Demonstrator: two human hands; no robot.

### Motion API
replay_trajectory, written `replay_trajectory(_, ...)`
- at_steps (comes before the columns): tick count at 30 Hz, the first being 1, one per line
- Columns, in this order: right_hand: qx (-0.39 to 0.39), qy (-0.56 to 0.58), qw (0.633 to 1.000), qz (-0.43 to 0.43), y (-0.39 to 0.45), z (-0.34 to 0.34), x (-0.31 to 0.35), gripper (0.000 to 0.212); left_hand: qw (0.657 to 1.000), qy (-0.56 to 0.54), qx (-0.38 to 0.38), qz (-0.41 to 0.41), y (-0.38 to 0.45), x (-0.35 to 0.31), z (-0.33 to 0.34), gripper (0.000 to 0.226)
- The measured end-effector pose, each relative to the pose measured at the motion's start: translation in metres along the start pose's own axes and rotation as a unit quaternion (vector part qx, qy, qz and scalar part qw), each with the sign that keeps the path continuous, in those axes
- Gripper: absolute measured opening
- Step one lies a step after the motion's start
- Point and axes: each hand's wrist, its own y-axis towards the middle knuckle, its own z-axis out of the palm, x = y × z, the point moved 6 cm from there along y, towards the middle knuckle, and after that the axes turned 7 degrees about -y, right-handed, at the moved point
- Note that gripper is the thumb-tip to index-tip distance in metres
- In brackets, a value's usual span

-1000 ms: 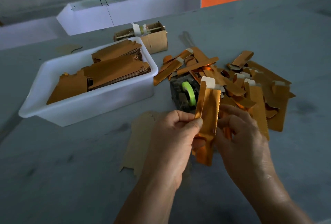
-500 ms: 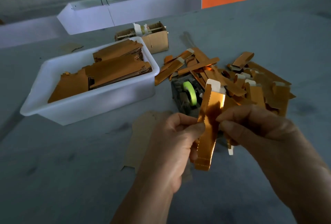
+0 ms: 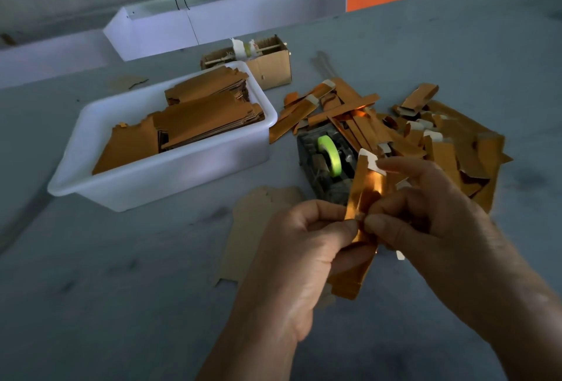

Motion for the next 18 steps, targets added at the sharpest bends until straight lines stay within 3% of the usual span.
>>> replay_trajectory(11, -0.011, -0.047, 0.999, 0.018, -0.0010, 0.0034, 0.0021, 0.052, 1.000, 0.005, 0.011, 0.002, -0.0013, 0.0036, -0.0023, 0.007)
replay_trajectory(18, -0.040, -0.100, 0.994, 0.031, -0.0030, 0.0044, 0.0077, 0.053, 0.995, 0.054, -0.038, 0.072, -0.0038, 0.0046, -0.0028, 0.014)
